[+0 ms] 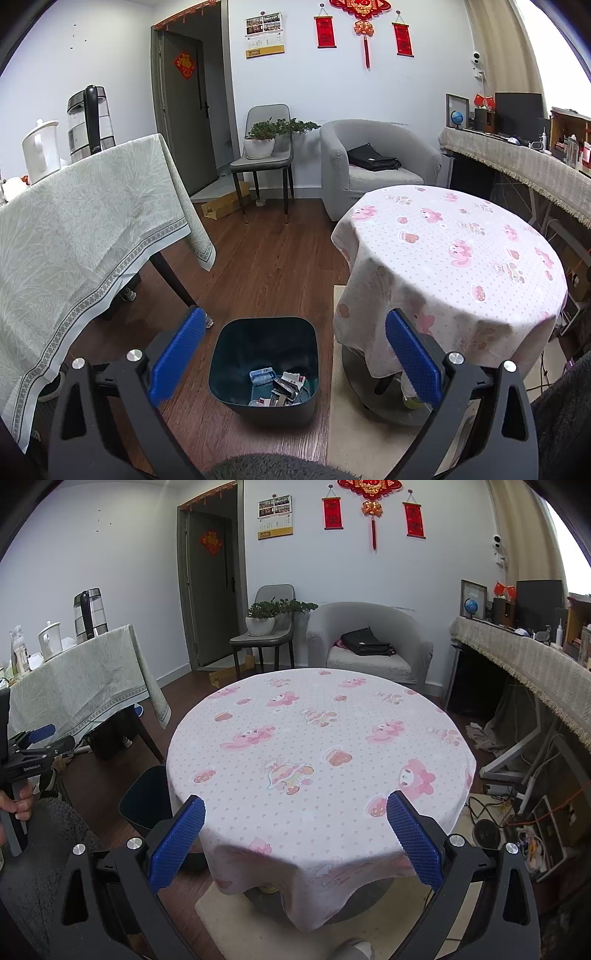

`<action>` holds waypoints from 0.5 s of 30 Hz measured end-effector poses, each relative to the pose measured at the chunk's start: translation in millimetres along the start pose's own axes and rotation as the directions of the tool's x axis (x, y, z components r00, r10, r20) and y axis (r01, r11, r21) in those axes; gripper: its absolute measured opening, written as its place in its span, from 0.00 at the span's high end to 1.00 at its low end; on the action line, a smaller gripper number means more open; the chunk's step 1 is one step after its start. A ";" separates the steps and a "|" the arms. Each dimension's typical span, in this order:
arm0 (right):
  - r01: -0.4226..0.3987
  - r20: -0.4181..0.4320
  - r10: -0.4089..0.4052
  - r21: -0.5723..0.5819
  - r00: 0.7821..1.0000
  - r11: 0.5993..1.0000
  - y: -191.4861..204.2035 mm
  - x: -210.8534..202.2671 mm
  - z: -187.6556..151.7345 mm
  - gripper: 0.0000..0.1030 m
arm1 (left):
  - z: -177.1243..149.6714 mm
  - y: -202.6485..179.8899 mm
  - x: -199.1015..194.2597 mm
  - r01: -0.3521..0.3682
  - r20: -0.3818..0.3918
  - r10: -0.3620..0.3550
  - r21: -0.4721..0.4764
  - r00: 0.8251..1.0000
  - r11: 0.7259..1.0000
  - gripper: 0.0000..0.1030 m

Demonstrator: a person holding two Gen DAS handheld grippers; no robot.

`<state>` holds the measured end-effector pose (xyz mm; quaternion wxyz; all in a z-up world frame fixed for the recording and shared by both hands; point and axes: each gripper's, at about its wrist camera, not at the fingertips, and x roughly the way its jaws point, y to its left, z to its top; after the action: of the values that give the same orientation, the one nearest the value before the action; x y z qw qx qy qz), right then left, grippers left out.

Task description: Collect trash

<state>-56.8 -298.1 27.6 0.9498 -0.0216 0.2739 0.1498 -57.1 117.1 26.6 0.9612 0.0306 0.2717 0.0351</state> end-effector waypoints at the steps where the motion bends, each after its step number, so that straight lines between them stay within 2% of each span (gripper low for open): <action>1: 0.001 0.001 -0.001 0.001 1.000 1.000 -0.2 0.6 0.4 0.03 | -0.1 0.1 0.2 -0.001 0.001 0.001 0.001 1.000 1.000 0.03; 15: -0.001 0.007 0.001 0.001 1.000 1.000 0.1 1.1 0.6 0.03 | -1.2 -6.9 0.1 -0.004 0.003 0.004 0.035 1.000 0.999 0.03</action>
<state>-55.6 -297.7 27.6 0.9506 -0.0206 0.2709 0.1501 -57.2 110.2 25.0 0.9608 0.0482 0.2709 0.0323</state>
